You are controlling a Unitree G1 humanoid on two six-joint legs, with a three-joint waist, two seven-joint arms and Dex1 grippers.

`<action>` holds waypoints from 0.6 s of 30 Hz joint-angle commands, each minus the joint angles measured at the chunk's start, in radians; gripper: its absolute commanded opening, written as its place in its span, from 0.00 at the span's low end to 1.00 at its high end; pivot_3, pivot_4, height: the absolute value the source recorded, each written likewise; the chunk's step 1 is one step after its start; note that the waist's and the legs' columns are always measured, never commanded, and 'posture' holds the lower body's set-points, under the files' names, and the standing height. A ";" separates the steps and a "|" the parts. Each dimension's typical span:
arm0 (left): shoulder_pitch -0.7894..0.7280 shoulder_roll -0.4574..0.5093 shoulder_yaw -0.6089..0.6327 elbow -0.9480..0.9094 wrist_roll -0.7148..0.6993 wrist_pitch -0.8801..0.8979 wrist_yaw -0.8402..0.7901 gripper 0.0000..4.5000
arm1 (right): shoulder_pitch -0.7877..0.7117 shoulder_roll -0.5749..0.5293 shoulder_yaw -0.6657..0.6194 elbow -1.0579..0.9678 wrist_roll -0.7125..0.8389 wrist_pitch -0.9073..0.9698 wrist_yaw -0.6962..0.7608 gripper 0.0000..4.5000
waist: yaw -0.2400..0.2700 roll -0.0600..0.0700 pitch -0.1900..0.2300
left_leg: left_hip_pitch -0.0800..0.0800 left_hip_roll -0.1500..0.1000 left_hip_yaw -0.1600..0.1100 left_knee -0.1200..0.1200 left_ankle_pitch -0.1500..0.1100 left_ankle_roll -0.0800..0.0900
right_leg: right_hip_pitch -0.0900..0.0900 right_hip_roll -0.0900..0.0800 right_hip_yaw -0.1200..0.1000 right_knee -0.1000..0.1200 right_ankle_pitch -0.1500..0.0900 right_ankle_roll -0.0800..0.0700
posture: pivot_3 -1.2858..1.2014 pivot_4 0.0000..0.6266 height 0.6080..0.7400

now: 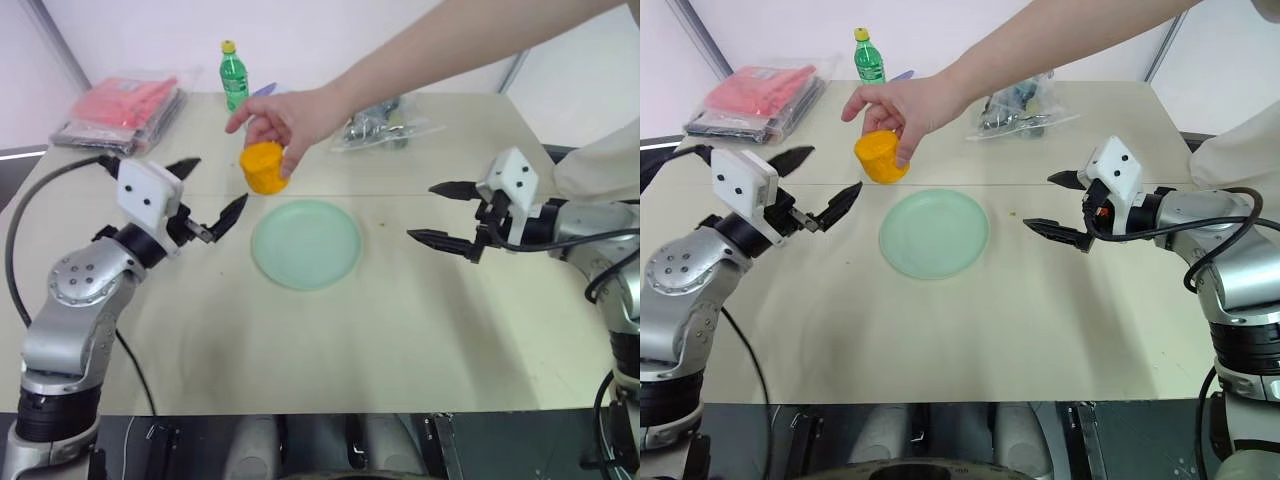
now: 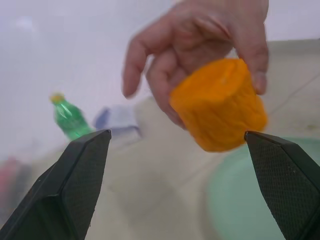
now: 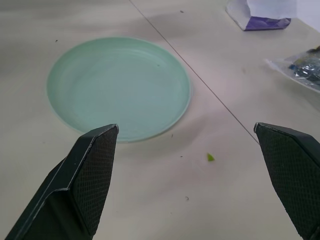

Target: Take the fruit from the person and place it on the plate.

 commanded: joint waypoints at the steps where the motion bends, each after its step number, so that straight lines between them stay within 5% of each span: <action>1: -0.031 0.093 -0.073 0.093 0.317 -0.324 0.051 1.00 | -0.026 -0.001 -0.014 -0.028 0.007 -0.010 -0.002 0.99 | 0.000 0.000 0.000 | 0.000 0.000 0.000 0.000 0.000 0.000 | 0.000 0.000 0.000 0.000 0.000 0.000 | 0.52 0.24 0.93; 4: -0.073 0.150 -0.128 0.207 0.525 -0.577 0.136 1.00 | -0.026 0.001 -0.008 -0.026 0.003 -0.014 -0.003 0.99 | 0.001 0.000 0.000 | 0.000 0.000 0.001 0.000 0.000 0.000 | 0.000 0.000 0.000 0.000 0.000 0.000 | 0.52 0.24 0.93; 9: -0.128 0.166 -0.173 0.353 0.652 -0.803 0.198 1.00 | -0.029 0.012 -0.006 -0.030 0.007 -0.010 -0.009 0.99 | 0.001 0.000 0.000 | 0.000 0.000 0.001 0.000 0.000 0.000 | 0.000 -0.001 0.000 0.000 0.000 0.000 | 0.52 0.24 0.93; 18: -0.251 0.133 -0.226 0.539 0.734 -0.930 0.233 1.00 | -0.019 0.023 -0.011 -0.051 0.011 0.000 -0.025 0.99 | 0.001 0.000 0.000 | 0.000 0.000 0.002 0.000 0.000 0.000 | 0.000 -0.001 0.000 0.000 0.000 0.000 | 0.52 0.24 0.93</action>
